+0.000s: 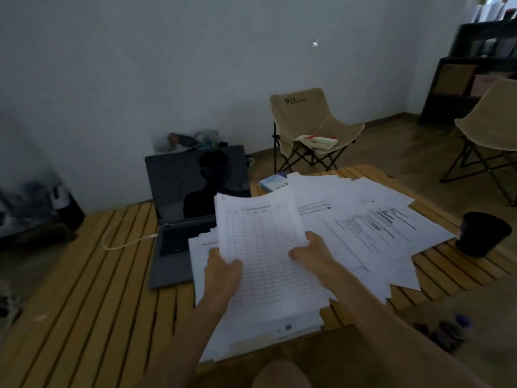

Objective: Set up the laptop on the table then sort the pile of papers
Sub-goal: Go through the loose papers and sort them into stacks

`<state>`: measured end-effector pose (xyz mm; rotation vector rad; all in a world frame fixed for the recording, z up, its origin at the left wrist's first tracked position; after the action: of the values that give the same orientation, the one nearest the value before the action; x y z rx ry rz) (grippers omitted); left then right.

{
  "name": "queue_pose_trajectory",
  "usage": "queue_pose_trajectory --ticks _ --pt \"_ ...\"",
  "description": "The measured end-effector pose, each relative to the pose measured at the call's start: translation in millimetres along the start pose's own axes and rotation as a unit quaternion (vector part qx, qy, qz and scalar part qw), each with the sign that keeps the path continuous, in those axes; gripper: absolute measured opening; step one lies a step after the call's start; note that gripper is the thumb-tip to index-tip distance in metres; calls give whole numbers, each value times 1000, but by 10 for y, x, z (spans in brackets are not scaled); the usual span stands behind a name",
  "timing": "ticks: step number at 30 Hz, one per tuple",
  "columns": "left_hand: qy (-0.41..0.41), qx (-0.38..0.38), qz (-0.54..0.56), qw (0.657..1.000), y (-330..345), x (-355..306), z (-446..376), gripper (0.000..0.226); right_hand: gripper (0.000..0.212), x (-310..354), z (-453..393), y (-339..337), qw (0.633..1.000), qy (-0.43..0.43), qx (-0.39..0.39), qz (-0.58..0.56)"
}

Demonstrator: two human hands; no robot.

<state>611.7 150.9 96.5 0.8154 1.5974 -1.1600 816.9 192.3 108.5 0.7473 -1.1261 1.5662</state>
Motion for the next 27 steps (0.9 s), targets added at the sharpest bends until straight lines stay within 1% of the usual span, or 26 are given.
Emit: queue_pose_trajectory --ticks 3,4,6,8,9,10,11,12,15,18,20,21,22,23,25,27 --pt "-32 -20 -30 999 -259 270 114 27 50 -152 -33 429 999 5 23 24" --pt "-35 -24 -39 998 -296 344 138 27 50 -201 -46 507 999 10 15 44" --pt "-35 -26 -101 994 -328 471 154 22 47 -273 -81 606 996 18 -14 91" --pt "-32 -25 -202 979 -330 566 143 30 46 -294 -115 649 985 17 -66 160" --pt "-34 -29 -228 973 -317 604 131 38 46 -288 -139 657 970 14 -101 221" --pt "-32 -35 -233 971 -296 619 120 45 47 -264 -143 655 952 21 -123 278" --pt "-37 -40 -228 972 -281 611 120 51 49 -249 -160 653 942 34 -127 308" --pt "-34 -47 -220 974 -262 598 118 55 52 -223 -159 648 940 52 -115 317" --pt "-31 -44 -192 980 -202 599 101 60 59 -188 -198 615 947 74 -86 299" --pt "1 -30 -180 983 -184 572 56 56 65 -184 -247 551 964 97 -80 236" --pt "-20 -47 -135 990 -219 621 -7 58 65 -183 -306 489 977 103 -75 172" --pt "-36 -57 -115 991 -253 607 -29 63 62 -157 -301 462 983 105 -68 135" --pt "-55 -59 -94 992 -287 632 -80 62 58 -118 -291 437 988 113 -56 93" --pt "-73 -55 -67 994 -322 634 -114 52 53 -87 -287 424 990 122 -39 57" --pt "-112 -40 -2 993 -394 581 -158 22 48 -63 -263 424 989 141 -22 49" --pt "-135 -10 30 990 -441 555 -203 14 63 -93 -279 467 988 127 -34 82"
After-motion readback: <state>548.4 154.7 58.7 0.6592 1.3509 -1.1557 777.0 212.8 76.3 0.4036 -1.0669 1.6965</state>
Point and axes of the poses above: each hand's wrist, its own z-axis away from the middle knuckle, its own y-axis out of the palm, x = y × z, the point moved 1 cm from there along -z, towards the middle knuckle, and after that the axes turned 9 degrees about y, right-handed, at the moved point
